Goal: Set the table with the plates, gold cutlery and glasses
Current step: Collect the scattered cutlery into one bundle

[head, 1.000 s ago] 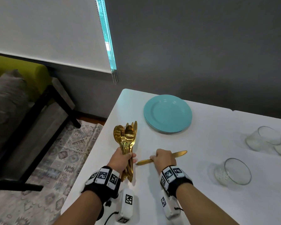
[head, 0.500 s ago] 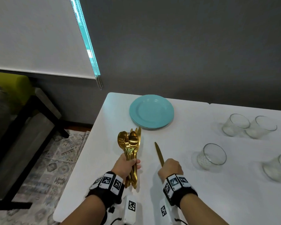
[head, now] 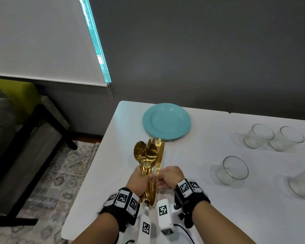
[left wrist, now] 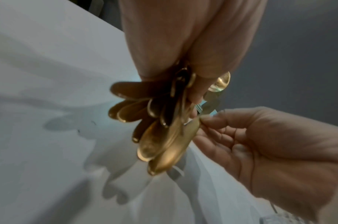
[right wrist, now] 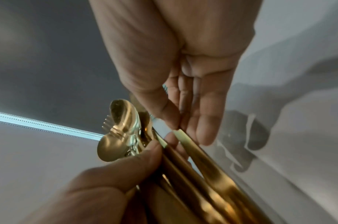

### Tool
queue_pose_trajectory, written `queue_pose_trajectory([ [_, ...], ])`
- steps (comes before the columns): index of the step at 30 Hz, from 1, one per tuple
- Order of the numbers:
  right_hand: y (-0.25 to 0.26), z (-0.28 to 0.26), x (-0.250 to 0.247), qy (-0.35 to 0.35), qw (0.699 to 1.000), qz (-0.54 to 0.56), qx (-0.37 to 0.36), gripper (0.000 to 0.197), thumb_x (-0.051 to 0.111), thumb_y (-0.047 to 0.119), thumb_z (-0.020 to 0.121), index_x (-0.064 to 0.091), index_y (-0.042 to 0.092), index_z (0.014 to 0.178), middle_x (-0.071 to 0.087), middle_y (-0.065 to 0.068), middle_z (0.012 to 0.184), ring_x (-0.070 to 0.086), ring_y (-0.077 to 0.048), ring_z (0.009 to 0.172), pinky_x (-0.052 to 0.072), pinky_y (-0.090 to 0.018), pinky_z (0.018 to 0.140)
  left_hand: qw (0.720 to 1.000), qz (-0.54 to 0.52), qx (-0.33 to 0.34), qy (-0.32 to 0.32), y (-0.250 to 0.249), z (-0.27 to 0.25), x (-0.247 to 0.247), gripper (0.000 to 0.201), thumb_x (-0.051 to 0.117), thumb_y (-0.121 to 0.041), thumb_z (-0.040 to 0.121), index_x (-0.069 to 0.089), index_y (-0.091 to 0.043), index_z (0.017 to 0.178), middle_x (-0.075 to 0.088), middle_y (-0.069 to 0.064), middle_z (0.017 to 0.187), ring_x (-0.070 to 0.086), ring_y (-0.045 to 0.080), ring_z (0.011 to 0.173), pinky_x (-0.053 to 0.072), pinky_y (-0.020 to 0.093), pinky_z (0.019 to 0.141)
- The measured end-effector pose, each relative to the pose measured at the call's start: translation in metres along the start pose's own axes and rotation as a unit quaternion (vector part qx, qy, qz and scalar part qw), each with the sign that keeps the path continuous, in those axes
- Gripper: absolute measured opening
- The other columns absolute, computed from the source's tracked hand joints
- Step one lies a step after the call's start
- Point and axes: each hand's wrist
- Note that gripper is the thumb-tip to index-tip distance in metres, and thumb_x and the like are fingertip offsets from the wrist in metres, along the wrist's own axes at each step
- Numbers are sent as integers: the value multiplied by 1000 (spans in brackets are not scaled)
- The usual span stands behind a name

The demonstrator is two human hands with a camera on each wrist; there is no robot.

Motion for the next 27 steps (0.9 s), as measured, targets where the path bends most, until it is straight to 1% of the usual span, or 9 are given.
queue_pose_trajectory([
  [5,7,4,13,16,1000,6,5,8,60,0,85,63,8,82,68,-16,80,65,-21,58,61,-34,68,999,30,11,-6,0,0,-9,17,51,-6,92,49,-22,87,58,-4,84,56,14,84,43,18,66],
  [9,12,10,23,41,999,10,12,13,58,-1,87,59,10,80,68,-15,84,66,-23,66,61,-38,71,999,31,-31,-15,8,7,-15,18,53,-9,91,51,-16,108,63,4,103,59,20,97,46,29,83],
  [11,14,14,28,46,999,-20,8,11,56,3,88,60,11,82,64,-9,80,65,-21,69,61,-38,73,998,34,-40,-19,10,11,-17,14,55,-10,90,53,-16,103,64,6,103,61,22,96,48,32,86],
  [13,16,18,34,44,998,-52,-2,12,54,12,90,63,9,97,61,-2,77,63,-18,70,58,-27,60,998,44,-48,-23,15,15,-20,8,56,-10,89,55,-18,90,67,10,102,63,26,96,50,38,90],
  [15,19,21,38,46,992,-113,-11,16,55,24,89,65,11,90,50,7,66,54,-13,63,40,-18,48,997,44,-59,-27,20,20,-23,11,57,-12,89,56,-20,82,69,13,102,65,29,98,50,43,93],
  [18,17,27,49,52,973,-222,-39,15,55,27,89,61,15,82,47,8,63,51,-13,61,34,-15,48,995,69,-59,-37,25,23,-27,6,58,-17,89,59,-12,93,68,11,98,64,27,96,50,36,89],
  [21,21,32,57,30,938,-342,-47,28,55,28,89,48,17,64,40,8,58,48,-17,65,22,-17,47,996,72,-46,-33,26,27,-29,7,57,-16,89,56,-16,82,63,3,83,60,22,85,46,30,77],
  [24,20,36,62,35,957,-287,-7,17,54,26,90,54,19,74,39,9,58,46,-15,65,21,-17,47,996,42,-46,-60,34,37,-30,18,56,-22,82,58,-8,94,68,8,89,65,24,85,52,36,82],
  [27,27,33,61,38,994,-81,57,8,56,16,88,64,13,89,55,4,66,57,-14,60,49,-15,54,993,24,-65,-91,51,53,-30,42,50,-30,73,58,3,99,68,13,84,64,27,76,55,43,80],
])
Point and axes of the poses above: each hand's wrist, its own z-axis towards the middle knuckle, its own x-axis out of the palm, y = z × x
